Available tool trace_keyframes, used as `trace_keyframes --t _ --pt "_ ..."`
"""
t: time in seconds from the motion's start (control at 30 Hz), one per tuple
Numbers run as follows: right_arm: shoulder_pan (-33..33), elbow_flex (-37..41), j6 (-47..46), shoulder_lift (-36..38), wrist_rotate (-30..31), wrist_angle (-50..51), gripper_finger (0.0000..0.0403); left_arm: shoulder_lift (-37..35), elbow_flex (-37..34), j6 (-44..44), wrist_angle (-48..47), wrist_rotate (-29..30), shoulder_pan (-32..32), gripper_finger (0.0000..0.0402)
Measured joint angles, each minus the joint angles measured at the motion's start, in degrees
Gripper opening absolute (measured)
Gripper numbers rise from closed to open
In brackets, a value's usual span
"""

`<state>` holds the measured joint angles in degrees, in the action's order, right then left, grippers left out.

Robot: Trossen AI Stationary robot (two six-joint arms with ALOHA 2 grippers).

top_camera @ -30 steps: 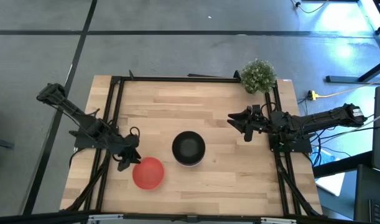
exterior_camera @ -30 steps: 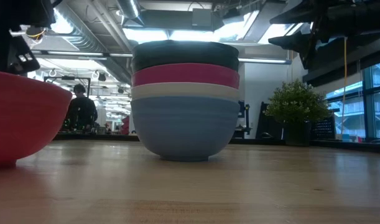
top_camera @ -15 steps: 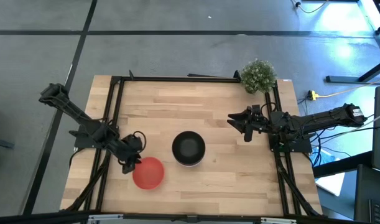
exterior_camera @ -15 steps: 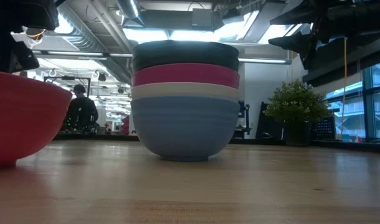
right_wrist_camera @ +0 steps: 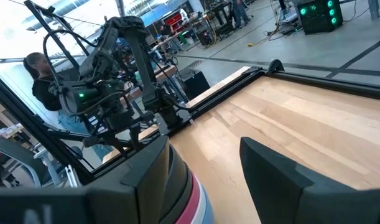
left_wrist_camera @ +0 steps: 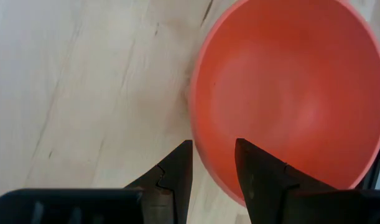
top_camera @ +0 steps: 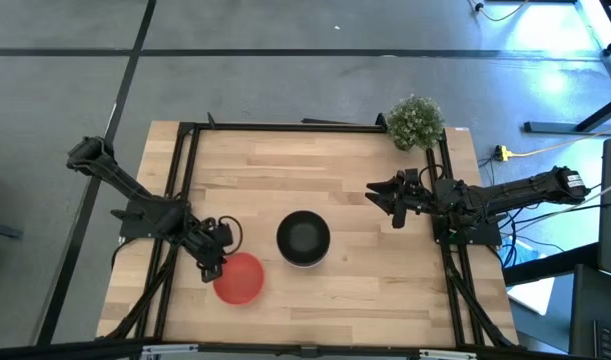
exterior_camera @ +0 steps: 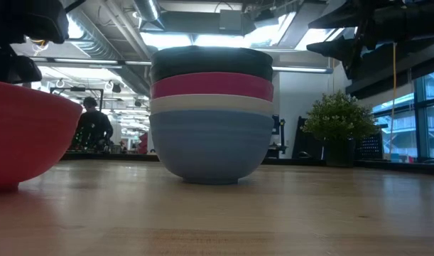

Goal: Nest bowls inside each other
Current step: Stack the orange bowl on top of the black bowl

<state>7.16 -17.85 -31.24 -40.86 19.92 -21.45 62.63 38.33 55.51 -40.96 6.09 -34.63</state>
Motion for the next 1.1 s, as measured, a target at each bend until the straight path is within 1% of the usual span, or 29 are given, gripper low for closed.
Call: trace_keyframes --t 0.27,0.57,0.63,0.7,0.83,0.87,1.1 --pt "0.00 -0.02 0.22 0.00 0.00 0.02 0.0200 2.76 0.00 1.41 0.44 -2.18 0.13 0.0114" --pt "-0.01 -0.02 0.43 0.00 0.00 0.04 0.0200 5.69 0.01 0.94 0.61 -2.59 0.11 0.0111" --pt "0.00 -0.02 0.43 0.00 0.00 0.04 0.0200 5.93 0.02 0.74 0.65 -2.53 0.11 0.0102" --pt "-0.02 -0.02 0.42 0.00 0.00 0.04 0.0200 5.99 0.00 0.08 0.60 -2.45 0.13 0.0083" --pt "-0.01 -0.02 0.44 0.00 0.00 0.04 0.0200 5.99 0.00 -0.58 0.52 -2.13 0.13 0.0019" --pt "-0.01 -0.02 0.44 0.00 0.00 0.04 0.0200 5.99 0.02 -0.80 0.45 -2.06 0.13 0.0012" --pt "0.00 -0.02 0.44 0.00 0.00 0.04 0.0200 5.96 0.00 -0.33 0.69 -1.17 1.14 0.0006"
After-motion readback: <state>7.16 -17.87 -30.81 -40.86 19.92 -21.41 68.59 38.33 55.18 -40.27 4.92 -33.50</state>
